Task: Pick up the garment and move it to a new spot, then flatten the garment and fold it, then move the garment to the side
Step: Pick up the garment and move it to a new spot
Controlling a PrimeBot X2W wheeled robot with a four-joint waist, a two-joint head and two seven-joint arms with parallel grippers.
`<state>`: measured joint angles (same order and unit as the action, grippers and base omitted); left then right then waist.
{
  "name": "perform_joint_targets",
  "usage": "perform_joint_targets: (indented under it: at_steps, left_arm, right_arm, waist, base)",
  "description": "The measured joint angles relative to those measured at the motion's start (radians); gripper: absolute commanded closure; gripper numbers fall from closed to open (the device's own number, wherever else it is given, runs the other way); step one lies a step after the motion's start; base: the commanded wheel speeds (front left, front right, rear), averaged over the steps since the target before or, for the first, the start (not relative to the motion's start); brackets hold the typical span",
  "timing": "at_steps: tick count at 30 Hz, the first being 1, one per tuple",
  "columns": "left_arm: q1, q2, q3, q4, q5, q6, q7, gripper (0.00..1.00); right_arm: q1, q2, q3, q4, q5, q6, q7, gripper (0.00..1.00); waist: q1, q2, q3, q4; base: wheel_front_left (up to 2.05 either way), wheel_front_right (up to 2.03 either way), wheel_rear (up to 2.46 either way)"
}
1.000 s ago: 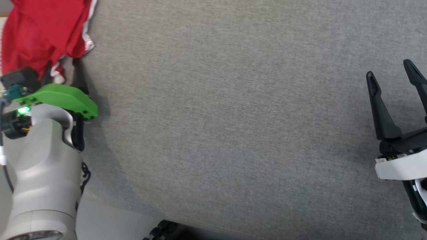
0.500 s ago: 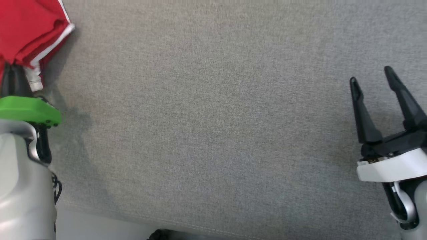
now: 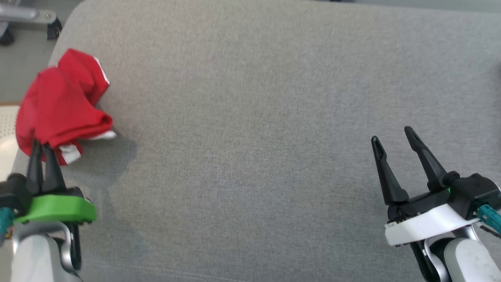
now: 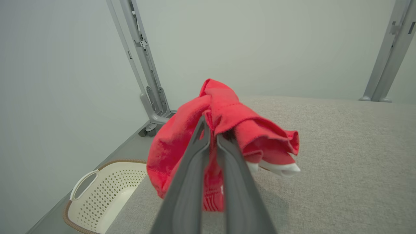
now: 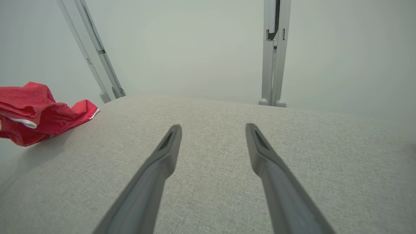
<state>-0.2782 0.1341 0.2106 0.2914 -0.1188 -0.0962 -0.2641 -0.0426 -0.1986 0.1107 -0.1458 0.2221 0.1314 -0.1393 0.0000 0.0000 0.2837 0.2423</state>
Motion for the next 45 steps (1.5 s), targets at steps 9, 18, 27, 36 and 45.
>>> perform_joint_targets:
  at_steps: [9, 18, 27, 36, 45]
  left_arm:
    - [0.165, -0.061, -0.126, -0.135, 0.0, -0.002, 0.047, 1.0]
    - [0.03, -0.079, -0.417, -0.104, -0.009, -0.028, 0.075, 1.0]
    - [-0.197, -0.086, -0.751, -0.035, -0.036, -0.033, 0.081, 1.0]
    - [-0.305, -0.086, -0.913, 0.075, -0.117, -0.033, 0.058, 0.93]
    - [-0.295, -0.086, -0.913, 0.034, -0.126, 0.033, 0.006, 0.0]
  right_arm:
    - [0.036, 0.016, 0.022, 0.009, 0.011, 0.0, -0.004, 0.0]
    - [0.002, 0.037, 0.016, 0.006, 0.014, 0.0, -0.032, 0.0]
    - [-0.027, 0.086, -0.01, 0.053, 0.031, 0.0, -0.091, 0.0]
    - [-0.063, 0.11, -0.015, 0.09, 0.038, 0.0, -0.118, 0.0]
    - [-0.068, 0.089, -0.028, 0.109, 0.02, 0.0, -0.122, 0.0]
  waist:
    - [0.0, 0.0, -0.14, -0.08]
    - [0.0, 0.0001, -0.147, -0.21]
    - [0.0, 0.0001, -0.055, -0.377]
    - [0.0, 0.0, 0.095, -0.493]
    - [0.0, 0.0, 0.12, -0.506]
  base:
    - [0.0, 0.0, 0.0]
    - [0.0, 0.0, 0.0]
    - [0.0, 0.0, 0.0]
    - [0.0, 0.0, 0.0]
    - [0.0, 0.0, 0.0]
